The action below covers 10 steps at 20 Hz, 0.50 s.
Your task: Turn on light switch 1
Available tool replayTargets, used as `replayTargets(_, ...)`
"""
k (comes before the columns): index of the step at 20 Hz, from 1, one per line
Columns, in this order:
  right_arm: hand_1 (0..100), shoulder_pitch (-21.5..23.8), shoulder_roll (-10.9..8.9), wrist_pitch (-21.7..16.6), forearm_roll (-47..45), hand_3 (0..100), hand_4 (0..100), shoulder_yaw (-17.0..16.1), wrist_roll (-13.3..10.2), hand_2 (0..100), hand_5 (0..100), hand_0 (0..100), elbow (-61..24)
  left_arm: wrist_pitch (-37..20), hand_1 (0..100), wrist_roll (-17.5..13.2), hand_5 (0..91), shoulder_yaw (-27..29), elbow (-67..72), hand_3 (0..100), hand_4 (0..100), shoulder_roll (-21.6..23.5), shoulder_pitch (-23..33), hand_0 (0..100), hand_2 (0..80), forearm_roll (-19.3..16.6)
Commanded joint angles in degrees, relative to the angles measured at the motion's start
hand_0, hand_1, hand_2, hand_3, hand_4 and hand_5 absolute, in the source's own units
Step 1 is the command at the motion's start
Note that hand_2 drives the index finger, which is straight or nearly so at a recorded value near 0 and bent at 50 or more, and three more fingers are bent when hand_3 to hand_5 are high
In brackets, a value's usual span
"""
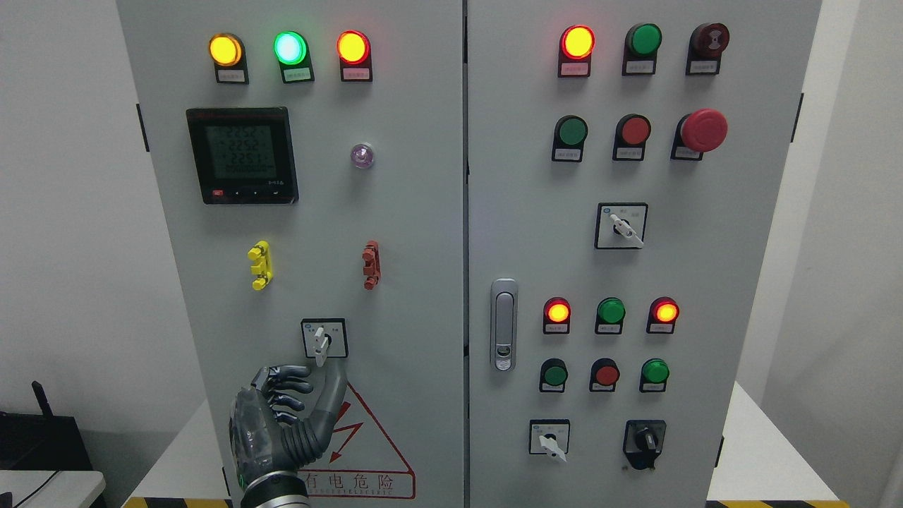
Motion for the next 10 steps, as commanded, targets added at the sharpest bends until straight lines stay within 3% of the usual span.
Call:
replayTargets(1, 39, 0.0, 0.0, 0.0, -1.5, 0, 0, 1.1, 0.0, 0, 0, 12, 0.0, 0.3, 57, 0.1, 67.7, 0.8, 0.3, 67, 75, -0.1, -0.9, 6, 49.0, 0.1)
replayTargets(10, 39, 0.0, 0.0, 0.0, -1.5, 0, 0, 1.1, 0.0, 0, 0, 12, 0.0, 1.2, 57, 0.0, 67.7, 0.9, 0.4, 67, 75, -0.1, -1.8, 6, 49.4, 0.6)
